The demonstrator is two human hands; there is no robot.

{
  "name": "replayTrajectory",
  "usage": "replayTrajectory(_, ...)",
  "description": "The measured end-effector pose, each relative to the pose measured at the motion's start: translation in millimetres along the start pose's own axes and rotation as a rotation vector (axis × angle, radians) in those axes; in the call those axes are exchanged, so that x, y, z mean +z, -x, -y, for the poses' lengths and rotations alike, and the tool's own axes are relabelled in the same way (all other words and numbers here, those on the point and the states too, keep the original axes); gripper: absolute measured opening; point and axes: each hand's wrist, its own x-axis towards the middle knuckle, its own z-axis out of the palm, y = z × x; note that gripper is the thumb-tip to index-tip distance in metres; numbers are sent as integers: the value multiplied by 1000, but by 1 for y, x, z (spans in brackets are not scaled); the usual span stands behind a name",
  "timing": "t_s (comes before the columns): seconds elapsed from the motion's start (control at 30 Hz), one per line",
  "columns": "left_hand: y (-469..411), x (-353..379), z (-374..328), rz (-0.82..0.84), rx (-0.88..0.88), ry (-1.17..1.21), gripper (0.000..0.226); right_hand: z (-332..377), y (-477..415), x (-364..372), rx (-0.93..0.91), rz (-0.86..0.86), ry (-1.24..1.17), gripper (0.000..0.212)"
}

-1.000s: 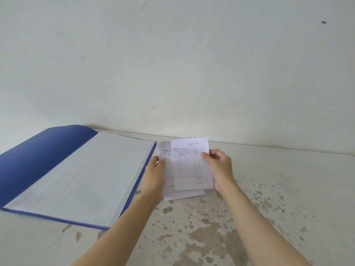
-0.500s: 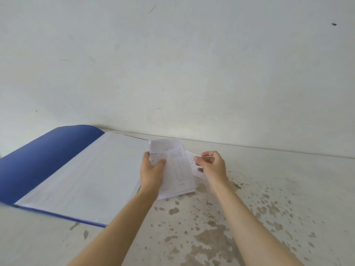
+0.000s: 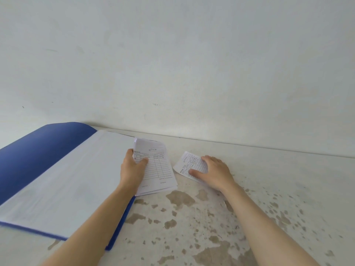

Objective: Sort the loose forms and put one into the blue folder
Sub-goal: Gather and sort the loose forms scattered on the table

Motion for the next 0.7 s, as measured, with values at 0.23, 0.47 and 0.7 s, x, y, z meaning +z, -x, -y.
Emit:
replayTrajectory(0.23,1,1,2,7,46,-25,18,4,-7,-6,-19,5,86,91)
replayTrajectory(0.47,6,-2,4,-5,75,69,11,7,-6,-5,-39,19,111,89)
replayTrajectory(0.7,6,-2,7,0,101,66,12,6,-2,3,-8,42,-15,91)
